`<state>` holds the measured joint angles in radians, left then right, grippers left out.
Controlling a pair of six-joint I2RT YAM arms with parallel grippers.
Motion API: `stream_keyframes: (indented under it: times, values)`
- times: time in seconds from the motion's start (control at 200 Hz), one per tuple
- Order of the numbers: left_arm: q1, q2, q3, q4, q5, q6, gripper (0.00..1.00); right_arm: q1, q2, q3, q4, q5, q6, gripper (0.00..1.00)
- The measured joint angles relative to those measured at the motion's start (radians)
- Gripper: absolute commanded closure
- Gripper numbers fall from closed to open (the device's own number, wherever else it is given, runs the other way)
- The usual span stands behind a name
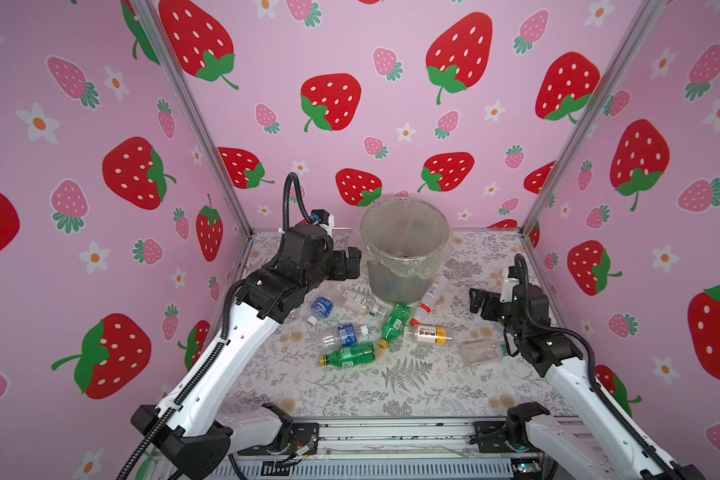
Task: Throw the plastic bottles in the bin
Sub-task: 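Withdraw the left gripper from the bin while the right gripper moves toward the clear bottle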
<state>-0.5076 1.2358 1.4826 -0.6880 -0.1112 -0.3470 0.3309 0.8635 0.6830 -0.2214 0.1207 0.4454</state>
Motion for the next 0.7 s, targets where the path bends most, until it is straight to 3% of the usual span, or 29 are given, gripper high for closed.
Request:
stream_keyframes:
  times: [0.345, 0.695]
  values:
    - [0.071, -0.065, -0.238, 0.028, 0.045, -0.017, 0.01, 0.000, 0.042, 0.037, -0.069, 0.116, -0.020, 0.01]
    - [0.125, -0.060, -0.262, 0.032, 0.107, 0.008, 0.01, 0.000, 0.073, 0.045, -0.110, 0.230, -0.063, 0.01]
